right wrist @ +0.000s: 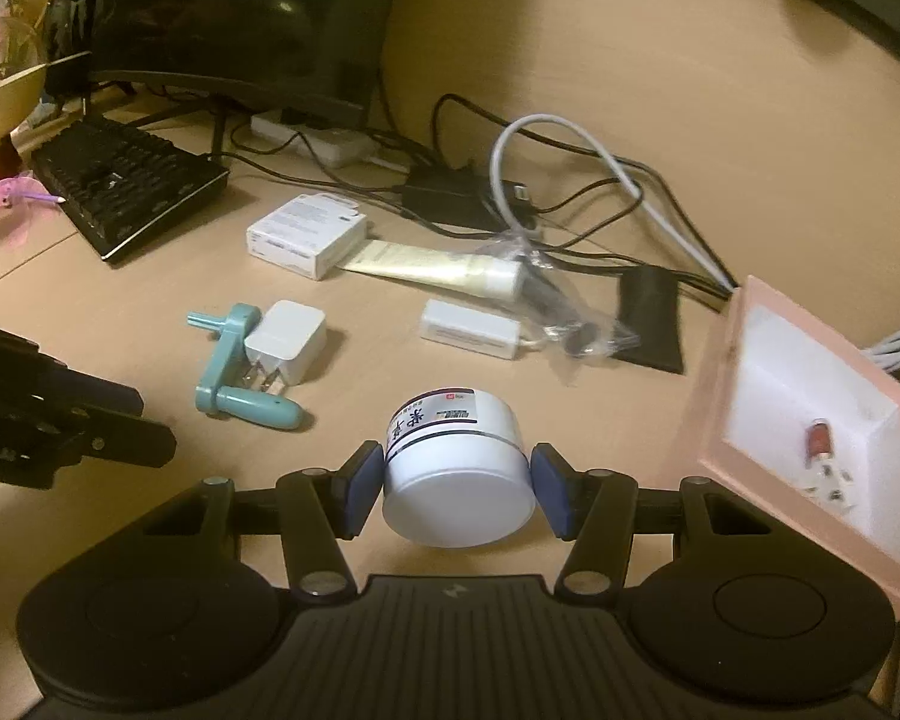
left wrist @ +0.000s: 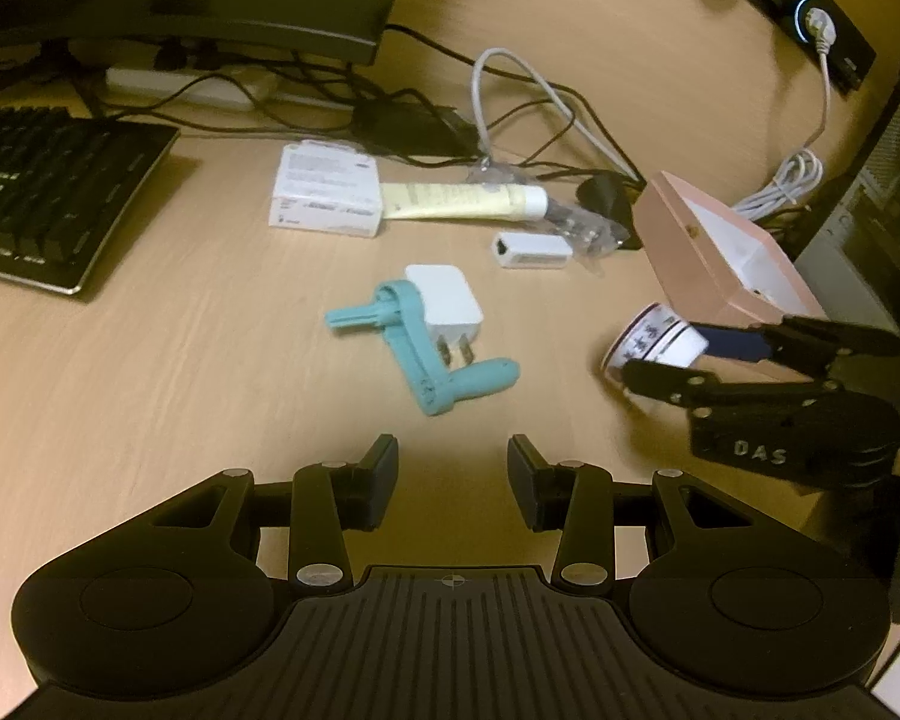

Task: Organize rigid objects
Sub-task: 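Lift the white cream jar with the right gripper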

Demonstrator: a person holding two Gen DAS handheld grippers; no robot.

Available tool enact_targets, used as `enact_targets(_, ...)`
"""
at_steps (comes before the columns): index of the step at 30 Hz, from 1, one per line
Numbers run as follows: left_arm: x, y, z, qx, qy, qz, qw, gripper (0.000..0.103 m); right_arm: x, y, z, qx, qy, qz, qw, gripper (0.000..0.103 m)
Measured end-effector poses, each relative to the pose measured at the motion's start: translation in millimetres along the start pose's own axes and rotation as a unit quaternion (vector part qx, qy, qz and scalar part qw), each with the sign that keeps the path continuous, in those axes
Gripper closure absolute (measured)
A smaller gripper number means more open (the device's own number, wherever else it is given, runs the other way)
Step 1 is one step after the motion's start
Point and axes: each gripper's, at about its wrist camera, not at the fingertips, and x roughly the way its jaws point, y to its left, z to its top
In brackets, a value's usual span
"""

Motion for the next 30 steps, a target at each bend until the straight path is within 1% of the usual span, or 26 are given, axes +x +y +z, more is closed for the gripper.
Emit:
enact_targets(2,-1,4,-1,-0.002,0.002,0.006,1.0,0.059,6,1,-6,0.009,-0.007,0.004,1.0,0.048)
enact_targets(5,-2,10,-3,-0.007,0.005,0.016,0.9998,0.059,14,-2,-18,0.031,-0.022,-0.001,0.999,0.035)
enact_targets(6,-2,11,-3,-0.008,0.007,0.019,0.9998,0.059,17,-5,-21,0.04,-0.022,0.002,0.999,0.034)
enact_targets(9,-1,14,-4,-0.011,0.009,0.023,0.9996,0.059,24,-14,-28,0.07,-0.013,0.015,0.997,0.036)
enact_targets(10,-1,15,-4,-0.012,0.01,0.024,0.9996,0.059,23,-16,-30,0.077,-0.015,0.016,0.997,0.039)
enact_targets(11,-1,14,-5,-0.012,0.01,0.023,0.9996,0.059,21,-17,-30,0.082,-0.019,0.016,0.996,0.049)
enact_targets(13,1,13,-4,-0.012,0.009,0.021,0.9997,0.059,12,-19,-28,0.087,-0.02,0.019,0.996,0.049)
enact_targets(16,3,9,-4,-0.012,0.01,0.014,0.9998,0.059,-2,-18,-23,0.066,-0.017,0.008,0.998,0.049)
enact_targets(18,6,6,-3,-0.011,0.011,0.008,0.9998,0.059,-6,-15,-19,0.042,0.001,-0.004,0.999,0.049)
enact_targets(19,6,5,-3,-0.01,0.012,0.005,0.9999,0.059,-7,-14,-17,0.032,0.012,-0.005,0.999,0.049)
enact_targets(20,7,3,-3,-0.008,0.012,0.002,0.9999,0.059,-7,-13,-16,0.019,0.033,-0.009,0.999,0.049)
enact_targets(22,7,1,-3,-0.005,0.011,-0.003,0.9999,0.059,-9,-11,-15,0.005,0.052,-0.012,0.999,0.049)
enact_targets(27,7,-4,0,-0.005,0.003,-0.014,0.9999,0.059,-22,-9,-11,-0.016,0.068,0.0,0.998,0.049)
enact_targets(30,9,-7,6,-0.005,-0.01,-0.01,0.9999,0.059,-21,-9,-12,-0.017,0.076,-0.003,0.997,0.049)
